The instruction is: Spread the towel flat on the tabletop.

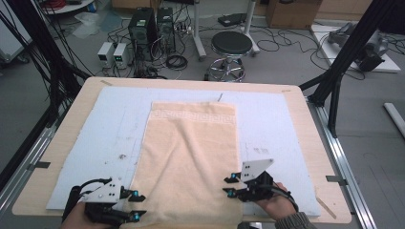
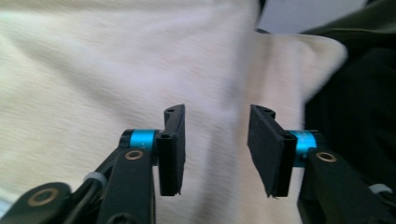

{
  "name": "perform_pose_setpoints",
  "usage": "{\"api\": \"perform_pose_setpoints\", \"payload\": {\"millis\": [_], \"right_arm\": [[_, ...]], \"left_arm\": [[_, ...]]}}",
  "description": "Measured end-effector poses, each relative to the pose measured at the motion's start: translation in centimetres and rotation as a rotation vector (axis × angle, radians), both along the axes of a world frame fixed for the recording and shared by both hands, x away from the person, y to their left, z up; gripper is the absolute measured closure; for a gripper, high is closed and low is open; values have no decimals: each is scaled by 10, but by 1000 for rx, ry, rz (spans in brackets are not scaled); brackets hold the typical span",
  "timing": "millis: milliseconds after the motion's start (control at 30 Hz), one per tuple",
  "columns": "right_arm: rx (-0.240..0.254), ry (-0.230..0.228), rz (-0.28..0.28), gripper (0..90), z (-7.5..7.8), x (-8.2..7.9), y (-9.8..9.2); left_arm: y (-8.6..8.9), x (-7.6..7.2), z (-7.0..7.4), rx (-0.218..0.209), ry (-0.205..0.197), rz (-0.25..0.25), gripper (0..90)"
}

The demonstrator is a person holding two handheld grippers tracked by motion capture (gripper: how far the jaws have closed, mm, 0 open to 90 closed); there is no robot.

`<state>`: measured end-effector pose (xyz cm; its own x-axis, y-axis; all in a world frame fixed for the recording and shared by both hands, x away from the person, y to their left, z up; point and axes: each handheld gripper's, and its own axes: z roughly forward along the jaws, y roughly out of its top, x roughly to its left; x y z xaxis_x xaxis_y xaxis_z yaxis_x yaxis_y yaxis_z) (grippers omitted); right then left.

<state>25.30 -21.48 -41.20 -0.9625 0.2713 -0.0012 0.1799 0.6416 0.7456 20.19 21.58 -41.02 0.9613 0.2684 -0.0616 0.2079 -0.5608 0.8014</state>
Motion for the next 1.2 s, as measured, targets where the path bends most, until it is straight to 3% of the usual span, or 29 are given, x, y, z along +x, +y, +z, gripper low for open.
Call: {"api": "perform_pose_setpoints", "payload": {"millis": [67, 133, 200, 233, 267, 300, 400, 533, 667, 733, 833, 967, 1067, 1133, 1200], "right_arm": [[-2, 4, -36, 624, -5, 11, -4], [-32, 5, -47, 626, -12, 18, -3], [-81, 23, -43, 690, -18, 20, 0], [-101, 21, -34, 723, -22, 21, 1], [-86, 27, -32, 796, -23, 22, 0], [-81, 44, -26, 851, -23, 23, -1], [-75, 63, -6, 870, -23, 27, -4], [-75, 72, -2, 876, -22, 26, -9], [-82, 84, 2, 876, -21, 21, -16], [-70, 75, 5, 864, -19, 19, -16], [10, 105, 11, 715, -14, 15, -17], [47, 108, 68, 618, -14, 2, -14], [38, 98, 114, 605, -18, -10, -6], [2, 89, 141, 616, -21, -16, 2], [-50, 78, 152, 667, -26, -19, 9]], "left_arm": [[-1, 11, -7, 24, 1, 18, 518], [-1, 20, -15, 77, -1, 16, 521], [-3, 23, -25, 118, 32, 1, 607], [-2, 22, -27, 108, -2, 0, 660], [-2, 21, -28, 94, -7, 5, 752], [-2, 22, -28, 92, 11, 11, 803], [-2, 21, -27, 91, 31, 24, 856], [0, 14, -23, 98, 41, 11, 861], [5, 7, -20, 60, 39, 13, 850], [6, 10, -18, 43, 45, 40, 746], [6, 14, -16, 22, 27, 60, 616], [0, 17, -21, 46, 34, 34, 586], [-5, 13, -27, 83, 39, -7, 623], [-5, 9, -29, 81, 14, 3, 639], [-3, 10, -28, 85, 20, 13, 691]]}}
